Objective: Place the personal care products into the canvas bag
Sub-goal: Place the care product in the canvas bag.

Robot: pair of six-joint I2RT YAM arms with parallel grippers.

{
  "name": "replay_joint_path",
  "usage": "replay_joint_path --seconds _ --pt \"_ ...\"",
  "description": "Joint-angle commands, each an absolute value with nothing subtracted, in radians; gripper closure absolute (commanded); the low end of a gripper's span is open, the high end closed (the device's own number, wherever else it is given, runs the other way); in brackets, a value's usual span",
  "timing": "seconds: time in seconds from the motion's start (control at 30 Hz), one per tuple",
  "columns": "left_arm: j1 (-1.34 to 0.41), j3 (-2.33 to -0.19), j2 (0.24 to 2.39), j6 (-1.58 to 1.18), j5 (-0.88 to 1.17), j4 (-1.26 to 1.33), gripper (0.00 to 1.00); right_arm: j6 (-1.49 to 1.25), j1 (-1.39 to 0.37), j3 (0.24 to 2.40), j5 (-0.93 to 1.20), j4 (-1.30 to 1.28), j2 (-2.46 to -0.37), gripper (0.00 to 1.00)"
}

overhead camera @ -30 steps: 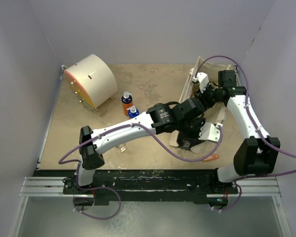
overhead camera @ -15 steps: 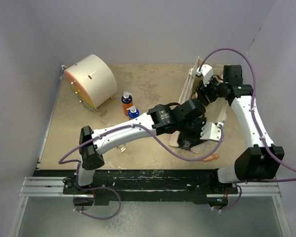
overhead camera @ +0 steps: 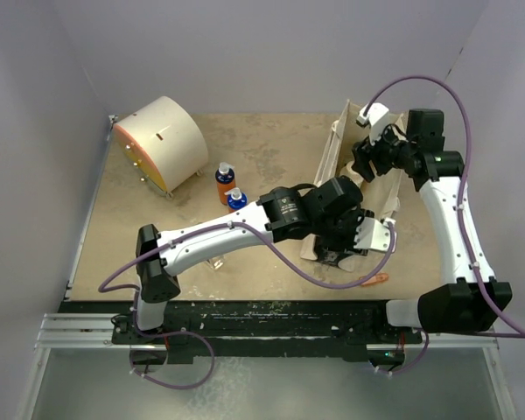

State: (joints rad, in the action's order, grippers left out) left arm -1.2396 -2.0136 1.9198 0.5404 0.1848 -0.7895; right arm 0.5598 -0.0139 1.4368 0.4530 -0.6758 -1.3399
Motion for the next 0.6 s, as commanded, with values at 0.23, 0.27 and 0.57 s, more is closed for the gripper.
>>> replay_joint_path --seconds 0.23,0.27,0.57 --pt "-1.249 -2.048 1.800 0.545 0.192 -0.815 0.25 0.404 -0.013 1.607 0.533 -0.666 -1.281 0.31" --pt "-1.249 -2.048 1.791 0.555 0.188 -0.825 0.21 0.394 -0.014 1.620 0.548 -0.663 -1.282 0.31" --pt "-1.176 -2.042 1.676 0.614 0.254 -0.907 0.05 0.374 -0.033 1.708 0.640 -0.654 -1.305 0.31"
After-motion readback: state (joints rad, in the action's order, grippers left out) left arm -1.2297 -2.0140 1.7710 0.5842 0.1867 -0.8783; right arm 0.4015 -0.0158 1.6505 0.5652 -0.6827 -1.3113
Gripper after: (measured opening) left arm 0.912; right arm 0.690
